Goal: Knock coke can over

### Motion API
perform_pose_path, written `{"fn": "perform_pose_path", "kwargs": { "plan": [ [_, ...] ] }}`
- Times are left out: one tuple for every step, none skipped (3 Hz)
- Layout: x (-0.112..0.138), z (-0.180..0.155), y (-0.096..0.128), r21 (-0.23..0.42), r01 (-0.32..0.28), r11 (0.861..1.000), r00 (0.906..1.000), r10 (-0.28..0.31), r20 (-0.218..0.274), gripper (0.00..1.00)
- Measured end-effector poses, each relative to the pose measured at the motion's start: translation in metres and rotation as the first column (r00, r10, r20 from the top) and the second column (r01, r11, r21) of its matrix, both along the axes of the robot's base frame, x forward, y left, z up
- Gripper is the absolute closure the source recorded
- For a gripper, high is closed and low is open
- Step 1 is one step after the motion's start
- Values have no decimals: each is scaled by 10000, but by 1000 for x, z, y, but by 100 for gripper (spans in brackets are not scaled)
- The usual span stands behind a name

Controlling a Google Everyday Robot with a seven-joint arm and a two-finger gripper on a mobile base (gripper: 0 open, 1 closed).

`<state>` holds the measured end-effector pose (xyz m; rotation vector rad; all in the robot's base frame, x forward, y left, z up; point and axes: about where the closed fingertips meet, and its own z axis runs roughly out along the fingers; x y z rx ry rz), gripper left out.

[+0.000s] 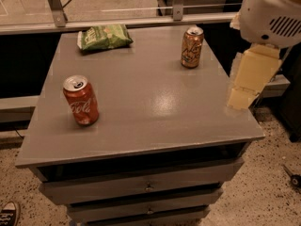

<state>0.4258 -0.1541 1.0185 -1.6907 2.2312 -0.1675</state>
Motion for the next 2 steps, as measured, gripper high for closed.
{"fn": "perform_pose_path", "kwargs": {
  "plan": [
    [0, 0, 0, 0, 0, 10000, 10000, 0, 2, 0],
    [7, -11, 21, 655, -186, 9977, 9998, 180, 96, 0]
  ]
}}
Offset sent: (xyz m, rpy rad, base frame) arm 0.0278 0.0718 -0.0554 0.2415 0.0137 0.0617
